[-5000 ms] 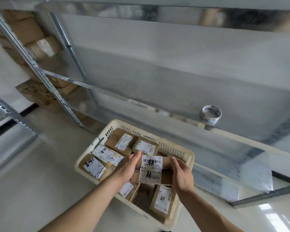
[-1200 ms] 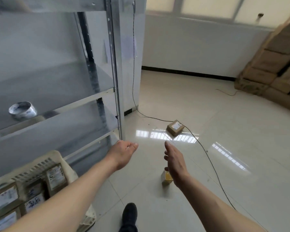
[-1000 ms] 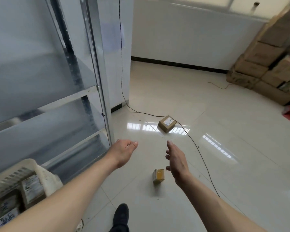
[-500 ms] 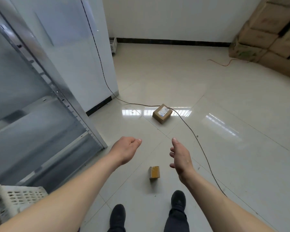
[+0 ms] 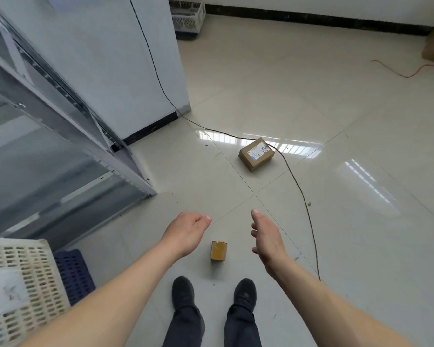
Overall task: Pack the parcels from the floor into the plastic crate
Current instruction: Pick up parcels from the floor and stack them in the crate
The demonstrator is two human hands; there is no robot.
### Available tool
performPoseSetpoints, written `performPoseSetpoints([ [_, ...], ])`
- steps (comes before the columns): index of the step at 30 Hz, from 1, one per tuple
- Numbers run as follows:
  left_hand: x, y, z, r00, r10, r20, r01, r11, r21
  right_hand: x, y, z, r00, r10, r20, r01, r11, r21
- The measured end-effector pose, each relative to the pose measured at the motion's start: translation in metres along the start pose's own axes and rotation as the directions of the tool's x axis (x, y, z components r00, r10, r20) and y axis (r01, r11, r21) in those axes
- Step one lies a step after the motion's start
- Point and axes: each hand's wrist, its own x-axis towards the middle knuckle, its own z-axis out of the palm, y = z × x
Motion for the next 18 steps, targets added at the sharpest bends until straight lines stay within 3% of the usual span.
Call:
performPoseSetpoints([
  [10, 0.133, -0.076, 0.082, 0.995, -0.070, 0.066, 0.073, 0.996, -0.050, 0.137, 0.086, 0.044, 0.995, 0.101, 0.026, -0.097, 0.988, -0.121],
  [18, 0.239, -0.179, 0.177, 0.979, -0.134, 0.152, 0.146, 0.987, -0.070, 0.246, 0.206, 0.088, 0.983, 0.179, 0.046, -0.169, 0.971, -0.168],
])
